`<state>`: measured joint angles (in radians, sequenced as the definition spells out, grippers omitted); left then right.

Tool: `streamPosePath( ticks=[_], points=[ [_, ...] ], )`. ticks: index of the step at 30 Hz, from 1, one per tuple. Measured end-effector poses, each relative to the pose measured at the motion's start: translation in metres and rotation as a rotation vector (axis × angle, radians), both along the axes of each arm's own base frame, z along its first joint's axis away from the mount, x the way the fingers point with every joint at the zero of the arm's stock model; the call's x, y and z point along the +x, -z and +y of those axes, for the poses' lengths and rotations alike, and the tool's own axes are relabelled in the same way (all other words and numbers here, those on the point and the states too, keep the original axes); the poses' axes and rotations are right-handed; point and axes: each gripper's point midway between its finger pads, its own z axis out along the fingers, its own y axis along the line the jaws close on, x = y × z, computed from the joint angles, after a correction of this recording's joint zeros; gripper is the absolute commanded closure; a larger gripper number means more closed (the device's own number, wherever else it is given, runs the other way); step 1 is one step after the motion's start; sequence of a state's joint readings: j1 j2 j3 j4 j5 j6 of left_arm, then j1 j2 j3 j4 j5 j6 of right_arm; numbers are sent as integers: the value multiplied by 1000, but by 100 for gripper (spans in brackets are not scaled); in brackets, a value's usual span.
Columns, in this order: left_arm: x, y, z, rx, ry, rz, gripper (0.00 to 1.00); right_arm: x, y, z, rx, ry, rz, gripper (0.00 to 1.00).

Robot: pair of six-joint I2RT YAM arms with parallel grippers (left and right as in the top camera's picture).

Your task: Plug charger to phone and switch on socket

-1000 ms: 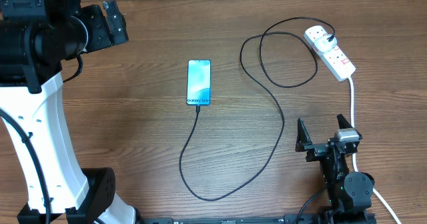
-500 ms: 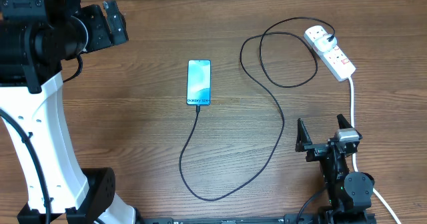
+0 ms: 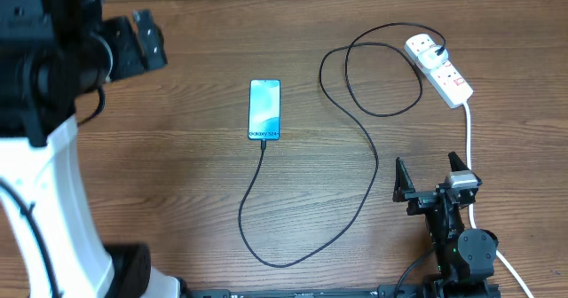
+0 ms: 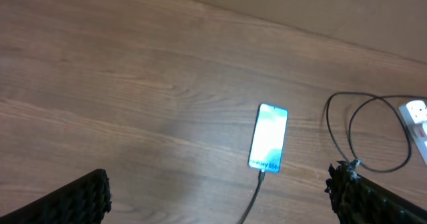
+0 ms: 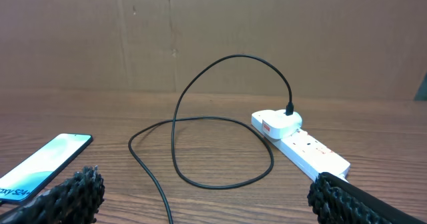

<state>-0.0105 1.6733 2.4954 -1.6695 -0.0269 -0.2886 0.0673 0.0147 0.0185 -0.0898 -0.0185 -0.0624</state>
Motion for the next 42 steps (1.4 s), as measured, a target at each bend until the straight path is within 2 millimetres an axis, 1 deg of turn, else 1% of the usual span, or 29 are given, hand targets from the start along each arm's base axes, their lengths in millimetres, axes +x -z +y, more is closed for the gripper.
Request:
streamPosePath(
  ticks=[4, 6, 9, 11, 13, 15, 18, 22, 25, 30, 32, 34, 39, 42],
  points=[
    [-17, -3, 3, 18, -1, -56, 0, 0, 0, 0, 0, 0, 0, 0],
    [-24, 3, 3, 30, 10, -67, 0, 0, 0, 0, 0, 0, 0, 0],
    [-38, 26, 3, 49, 28, -49, 0, 0, 0, 0, 0, 0, 0, 0],
    [-52, 50, 4, 55, 33, 1, 0, 0, 0, 0, -1, 0, 0, 0],
    [-65, 68, 5, 66, 40, 45, 0, 0, 0, 0, 0, 0, 1, 0],
    [-77, 80, 6, 82, 49, 64, 0, 0, 0, 0, 0, 0, 1, 0],
    [-93, 85, 7, 101, 63, 34, 0, 0, 0, 0, 0, 0, 0, 0],
    [-109, 83, 8, 120, 71, -82, 0, 0, 0, 0, 0, 0, -2, 0],
    [-126, 93, 8, 125, 70, -150, 0, 0, 0, 0, 0, 0, -1, 0],
    [-150, 118, 8, 127, 68, -194, 0, 0, 0, 0, 0, 0, -1, 0],
    [-154, 126, 8, 129, 69, -199, 0, 0, 0, 0, 0, 1, -1, 0],
    [-155, 131, 8, 131, 72, -207, 0, 0, 0, 0, 0, 0, -1, 0],
    [-142, 141, -1, 131, 132, -263, 0, 0, 0, 0, 0, 0, -1, 0],
    [-138, 145, -7, 118, 161, -328, 0, 0, 0, 0, 1, 0, -1, 0]
  ],
)
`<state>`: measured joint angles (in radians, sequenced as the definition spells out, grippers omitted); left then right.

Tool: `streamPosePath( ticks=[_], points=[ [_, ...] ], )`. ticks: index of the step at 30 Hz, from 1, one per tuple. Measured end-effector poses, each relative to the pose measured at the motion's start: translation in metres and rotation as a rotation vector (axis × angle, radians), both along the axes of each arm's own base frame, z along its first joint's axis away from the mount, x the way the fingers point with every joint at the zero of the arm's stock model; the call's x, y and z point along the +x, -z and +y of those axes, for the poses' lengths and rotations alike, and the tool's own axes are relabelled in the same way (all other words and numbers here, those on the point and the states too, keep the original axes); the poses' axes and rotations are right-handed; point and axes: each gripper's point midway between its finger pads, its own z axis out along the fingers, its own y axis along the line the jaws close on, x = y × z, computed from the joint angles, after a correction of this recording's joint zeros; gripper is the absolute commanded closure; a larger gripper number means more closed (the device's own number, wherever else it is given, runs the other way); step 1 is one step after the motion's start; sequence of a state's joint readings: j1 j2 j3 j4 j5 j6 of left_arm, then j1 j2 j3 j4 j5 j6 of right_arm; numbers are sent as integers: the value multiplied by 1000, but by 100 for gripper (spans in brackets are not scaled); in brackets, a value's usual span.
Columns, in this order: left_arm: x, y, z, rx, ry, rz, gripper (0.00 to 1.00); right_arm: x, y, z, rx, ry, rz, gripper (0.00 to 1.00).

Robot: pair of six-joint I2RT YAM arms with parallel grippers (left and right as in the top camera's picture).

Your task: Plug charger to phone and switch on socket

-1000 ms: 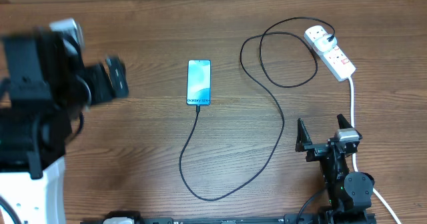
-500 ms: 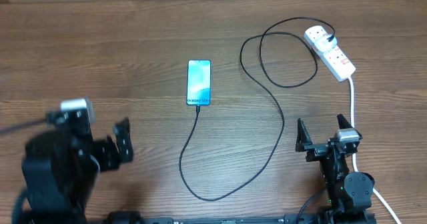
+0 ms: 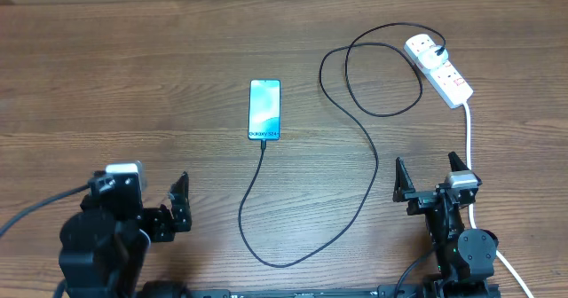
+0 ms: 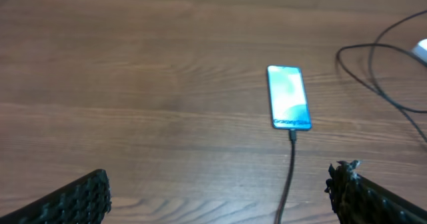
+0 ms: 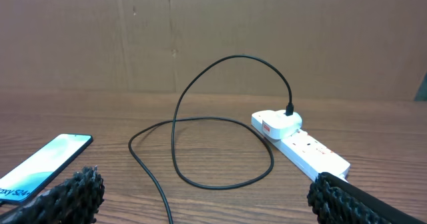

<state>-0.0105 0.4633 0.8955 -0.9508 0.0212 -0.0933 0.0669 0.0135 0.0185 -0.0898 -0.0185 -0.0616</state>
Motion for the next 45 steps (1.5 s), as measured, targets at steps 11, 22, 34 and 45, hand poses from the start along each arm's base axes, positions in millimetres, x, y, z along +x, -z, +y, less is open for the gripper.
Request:
streamPosePath(
  ticks=[11, 22, 34, 45],
  points=[
    [10, 10, -23, -53, 125, -257, 0, 0, 0, 0, -1, 0, 0, 0],
    [24, 46, -36, -59, 208, -371, 0, 0, 0, 0, 0, 0, 0, 0],
    [34, 72, -10, -8, 66, -402, 0, 0, 0, 0, 0, 0, 0, 0],
    [47, 69, 12, 31, -47, -527, 0, 0, 0, 0, 0, 0, 0, 0]
  ],
)
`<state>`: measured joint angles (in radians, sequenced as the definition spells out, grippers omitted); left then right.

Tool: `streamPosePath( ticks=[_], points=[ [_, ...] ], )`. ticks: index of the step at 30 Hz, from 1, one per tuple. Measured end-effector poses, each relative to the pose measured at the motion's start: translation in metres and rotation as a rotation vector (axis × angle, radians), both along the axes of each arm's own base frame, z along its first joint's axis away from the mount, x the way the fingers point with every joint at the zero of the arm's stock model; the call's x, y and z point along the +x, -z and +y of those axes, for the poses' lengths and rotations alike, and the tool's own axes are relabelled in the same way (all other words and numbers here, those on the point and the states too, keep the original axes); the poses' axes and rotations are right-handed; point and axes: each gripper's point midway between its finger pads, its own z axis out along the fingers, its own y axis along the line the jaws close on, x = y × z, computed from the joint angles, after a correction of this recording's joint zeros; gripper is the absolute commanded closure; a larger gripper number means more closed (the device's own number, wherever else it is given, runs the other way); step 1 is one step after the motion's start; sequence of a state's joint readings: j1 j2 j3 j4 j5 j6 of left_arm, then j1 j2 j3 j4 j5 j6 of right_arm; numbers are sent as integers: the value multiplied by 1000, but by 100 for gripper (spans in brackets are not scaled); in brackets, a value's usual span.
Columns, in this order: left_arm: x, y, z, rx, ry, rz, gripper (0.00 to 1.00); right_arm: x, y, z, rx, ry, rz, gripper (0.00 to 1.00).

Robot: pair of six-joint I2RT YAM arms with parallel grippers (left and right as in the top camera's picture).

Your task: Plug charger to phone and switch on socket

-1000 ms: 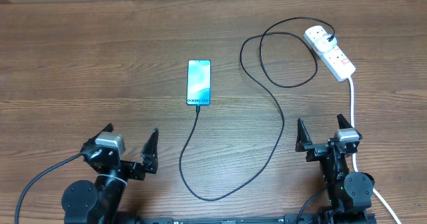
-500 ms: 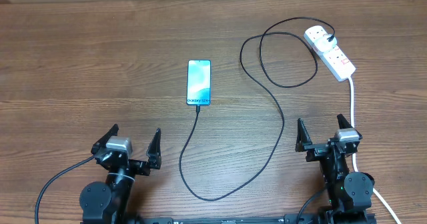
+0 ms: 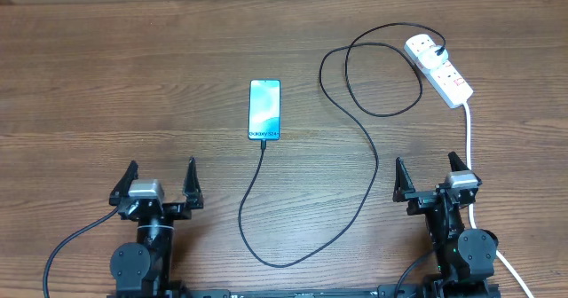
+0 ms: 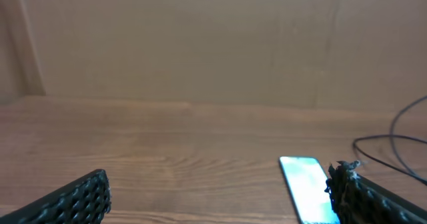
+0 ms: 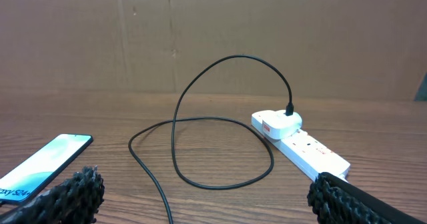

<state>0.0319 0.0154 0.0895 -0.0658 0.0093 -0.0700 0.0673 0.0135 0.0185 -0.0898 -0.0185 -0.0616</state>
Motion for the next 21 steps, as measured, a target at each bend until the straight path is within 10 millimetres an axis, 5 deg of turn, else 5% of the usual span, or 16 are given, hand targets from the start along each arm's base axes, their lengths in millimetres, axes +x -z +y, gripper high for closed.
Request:
streamPosePath(
  ticks=[15, 21],
  points=[
    [3, 39, 20, 5, -110, 81, 0, 0, 0, 0, 2, 0, 0, 0],
    [3, 40, 21, 29, -116, 84, 0, 0, 0, 0, 2, 1, 1, 0]
  ],
)
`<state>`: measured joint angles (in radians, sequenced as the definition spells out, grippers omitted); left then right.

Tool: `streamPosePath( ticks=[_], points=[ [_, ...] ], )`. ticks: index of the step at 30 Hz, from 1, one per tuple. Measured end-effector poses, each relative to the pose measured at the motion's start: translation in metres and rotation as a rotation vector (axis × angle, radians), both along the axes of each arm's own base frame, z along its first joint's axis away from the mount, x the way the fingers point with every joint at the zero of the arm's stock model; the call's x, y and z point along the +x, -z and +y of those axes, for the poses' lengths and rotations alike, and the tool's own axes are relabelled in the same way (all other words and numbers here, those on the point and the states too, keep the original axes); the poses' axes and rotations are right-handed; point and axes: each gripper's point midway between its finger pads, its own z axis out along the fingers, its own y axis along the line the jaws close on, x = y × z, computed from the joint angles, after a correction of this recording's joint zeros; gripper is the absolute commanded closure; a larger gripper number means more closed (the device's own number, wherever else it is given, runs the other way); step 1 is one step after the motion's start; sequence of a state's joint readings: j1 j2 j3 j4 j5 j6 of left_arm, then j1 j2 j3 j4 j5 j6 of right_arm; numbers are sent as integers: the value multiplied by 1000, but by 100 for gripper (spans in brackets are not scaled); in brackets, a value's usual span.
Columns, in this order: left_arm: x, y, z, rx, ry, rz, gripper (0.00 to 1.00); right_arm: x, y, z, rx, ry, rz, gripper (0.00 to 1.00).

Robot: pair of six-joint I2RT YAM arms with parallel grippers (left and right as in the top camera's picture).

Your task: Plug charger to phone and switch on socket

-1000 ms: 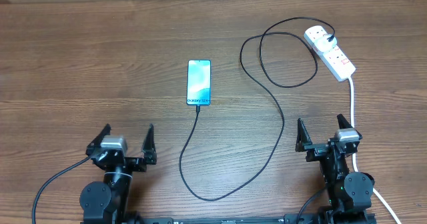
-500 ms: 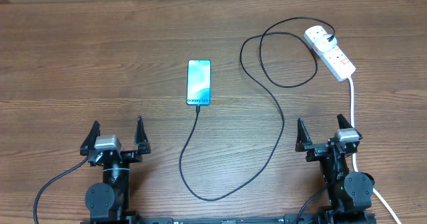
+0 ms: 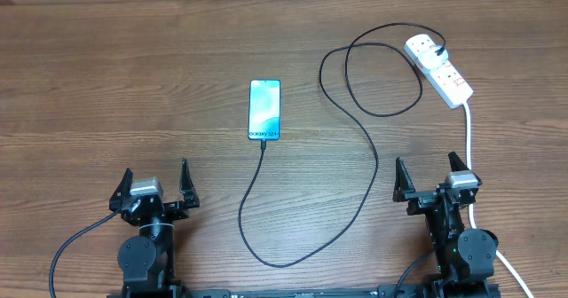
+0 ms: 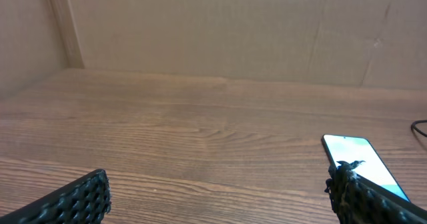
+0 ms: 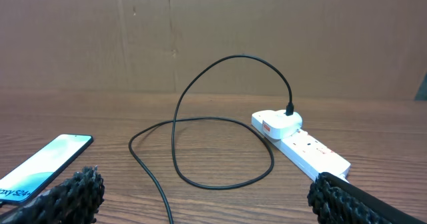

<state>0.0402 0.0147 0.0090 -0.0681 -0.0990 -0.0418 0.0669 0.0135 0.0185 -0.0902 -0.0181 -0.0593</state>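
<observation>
A phone point(image 3: 264, 109) with a lit blue screen lies flat mid-table, the black charger cable point(image 3: 293, 218) plugged into its near end. The cable loops back to a white adapter point(image 3: 423, 49) seated in the white power strip point(image 3: 445, 75) at the far right. My left gripper point(image 3: 153, 186) rests open at the near left edge, empty; its view catches the phone point(image 4: 357, 156) at right. My right gripper point(image 3: 433, 179) rests open at the near right edge, empty, facing the cable loop point(image 5: 220, 151) and power strip point(image 5: 308, 151).
The wooden table point(image 3: 133, 85) runs under everything. A brown cardboard wall point(image 5: 213, 37) stands behind the table. The strip's white lead point(image 3: 469, 147) runs down past my right arm's base point(image 3: 461, 249).
My left gripper has turned slightly to the left at the near edge; the phone now sits further right in its view. The right arm, phone and cable are unchanged.
My left arm was first raised high over the far left of the table, open. It then stood low at the near left, looking down at the plugged phone. By now it rests level at the near edge. The right arm stayed still throughout.
</observation>
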Motion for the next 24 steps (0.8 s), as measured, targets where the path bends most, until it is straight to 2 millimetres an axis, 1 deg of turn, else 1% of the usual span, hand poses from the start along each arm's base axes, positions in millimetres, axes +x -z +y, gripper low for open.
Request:
streamPosePath(
  ticks=[24],
  points=[
    [0, 1, 0, 23, 2, 6, 0, 0, 0, 0, 0, 0, 0, 0]
  ],
)
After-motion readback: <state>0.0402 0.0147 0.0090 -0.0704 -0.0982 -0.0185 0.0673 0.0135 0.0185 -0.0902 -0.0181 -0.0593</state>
